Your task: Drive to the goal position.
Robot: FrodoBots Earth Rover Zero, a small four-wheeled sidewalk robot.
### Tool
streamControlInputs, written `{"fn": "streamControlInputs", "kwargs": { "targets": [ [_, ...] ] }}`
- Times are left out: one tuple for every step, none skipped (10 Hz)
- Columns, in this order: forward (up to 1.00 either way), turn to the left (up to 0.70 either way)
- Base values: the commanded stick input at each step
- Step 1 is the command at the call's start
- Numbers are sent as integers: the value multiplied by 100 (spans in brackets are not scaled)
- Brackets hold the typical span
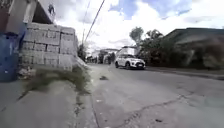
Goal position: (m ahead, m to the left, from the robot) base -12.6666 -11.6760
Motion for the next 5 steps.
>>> {"fn": "streamControlInputs", "kwargs": {
  "targets": [
    [0,-70],
    [0,-70],
    [0,-70],
    [0,-70],
    [0,-70]
  ]
}}
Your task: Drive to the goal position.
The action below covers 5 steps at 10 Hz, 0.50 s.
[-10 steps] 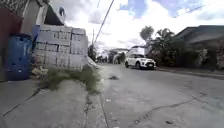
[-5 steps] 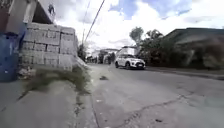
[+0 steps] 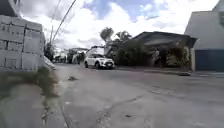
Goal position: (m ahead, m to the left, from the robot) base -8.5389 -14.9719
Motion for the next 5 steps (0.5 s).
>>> {"fn": "streamControlInputs", "kwargs": {
  "targets": [
    [0,-70],
    [0,-70],
    [0,-70],
    [0,-70],
    [0,-70]
  ]
}}
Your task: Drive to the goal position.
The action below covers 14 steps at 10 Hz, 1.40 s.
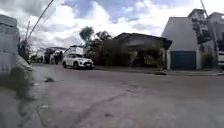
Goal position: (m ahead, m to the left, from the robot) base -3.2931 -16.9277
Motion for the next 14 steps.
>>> {"fn": "streamControlInputs", "kwargs": {
  "targets": [
    [0,-70],
    [0,-70],
    [0,-70],
    [0,-78],
    [0,-85],
    [3,-52],
    [30,-21],
    [79,-37],
    [100,-40],
    [100,-40],
    [100,-40],
    [100,-40],
    [100,-40],
    [100,-40]
  ]
}}
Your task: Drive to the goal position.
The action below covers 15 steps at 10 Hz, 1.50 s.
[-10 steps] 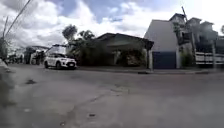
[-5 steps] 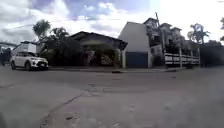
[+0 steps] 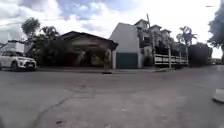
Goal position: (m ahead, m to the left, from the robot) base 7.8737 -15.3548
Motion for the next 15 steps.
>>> {"fn": "streamControlInputs", "kwargs": {
  "targets": [
    [100,-40],
    [100,-40],
    [100,-40],
    [100,-40],
    [100,-40],
    [100,-40],
    [100,-40],
    [100,-40],
    [100,-40],
    [100,-40],
    [100,-40],
    [100,-40],
    [100,-40],
    [100,-40],
    [100,-40]
  ]
}}
